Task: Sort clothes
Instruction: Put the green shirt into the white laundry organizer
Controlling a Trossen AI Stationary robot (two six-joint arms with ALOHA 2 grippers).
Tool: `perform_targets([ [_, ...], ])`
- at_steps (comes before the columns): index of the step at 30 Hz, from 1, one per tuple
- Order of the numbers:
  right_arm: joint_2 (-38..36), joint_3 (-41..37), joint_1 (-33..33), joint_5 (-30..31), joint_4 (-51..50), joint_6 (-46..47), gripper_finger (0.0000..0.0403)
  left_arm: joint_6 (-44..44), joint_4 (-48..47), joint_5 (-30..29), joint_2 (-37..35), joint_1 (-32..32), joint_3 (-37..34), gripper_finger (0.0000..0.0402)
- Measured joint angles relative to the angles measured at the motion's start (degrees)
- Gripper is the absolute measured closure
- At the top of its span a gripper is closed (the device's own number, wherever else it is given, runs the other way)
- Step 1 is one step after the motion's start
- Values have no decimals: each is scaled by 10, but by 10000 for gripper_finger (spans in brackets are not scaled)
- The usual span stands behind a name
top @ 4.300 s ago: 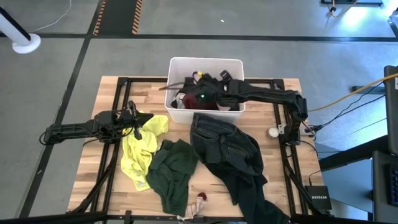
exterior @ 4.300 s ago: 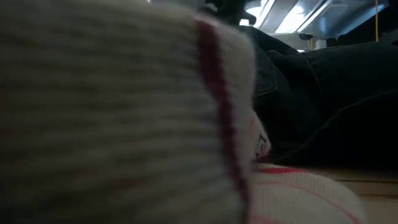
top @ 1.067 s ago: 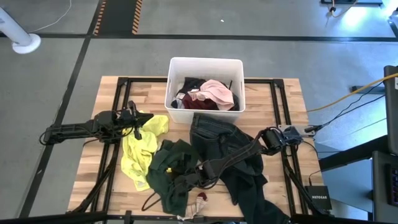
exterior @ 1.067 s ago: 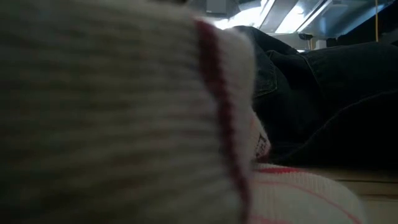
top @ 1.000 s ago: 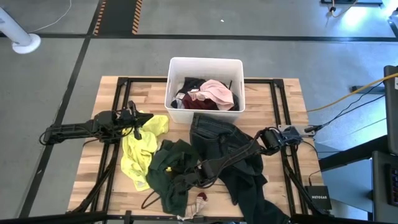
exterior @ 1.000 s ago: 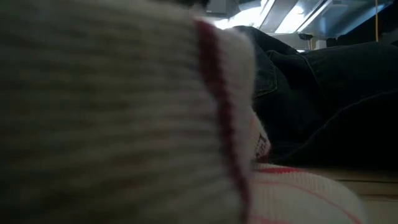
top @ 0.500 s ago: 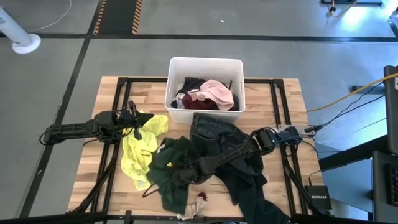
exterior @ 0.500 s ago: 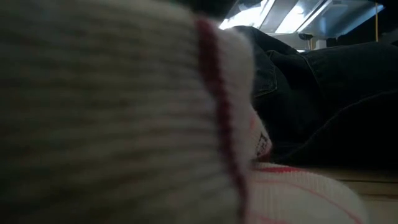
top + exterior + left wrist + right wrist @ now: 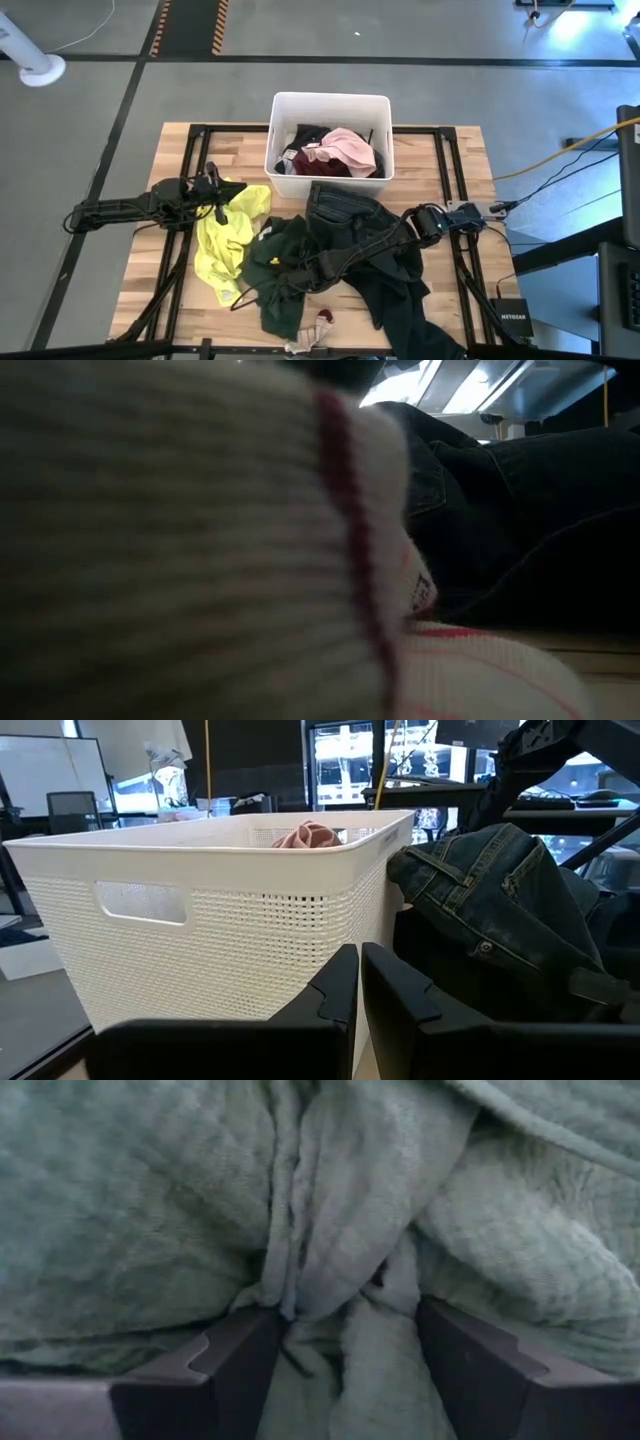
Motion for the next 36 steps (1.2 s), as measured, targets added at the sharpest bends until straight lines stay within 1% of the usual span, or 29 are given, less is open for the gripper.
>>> perform_targets([
  [3,0,0,0,-3,-1,-3,162,0,0,0,0,0,0,389],
  [6,1,0,0,-6,-2,-6,191,-2,0,0,0,0,0,389],
  [9,1,-1,0,-14,-4,-9,233,-2,0,0,0,0,0,389],
  [16,1,-2,0,-18,-5,-30,358,-2,0,0,0,0,0,389],
  [18,1,-2,0,-16,-5,-38,385,-2,0,0,0,0,0,389],
  [20,1,-2,0,-7,-4,-43,389,-2,0,0,0,0,0,389],
  [24,1,-2,0,2,-3,-48,372,-1,0,0,0,0,0,389],
  [29,-8,-4,1,11,0,-53,394,0,0,0,0,0,0,389],
  [33,-24,-6,11,64,20,-64,389,-2,0,0,0,0,0,389],
  [36,-44,-5,22,98,39,-78,394,-2,0,0,0,0,0,389],
])
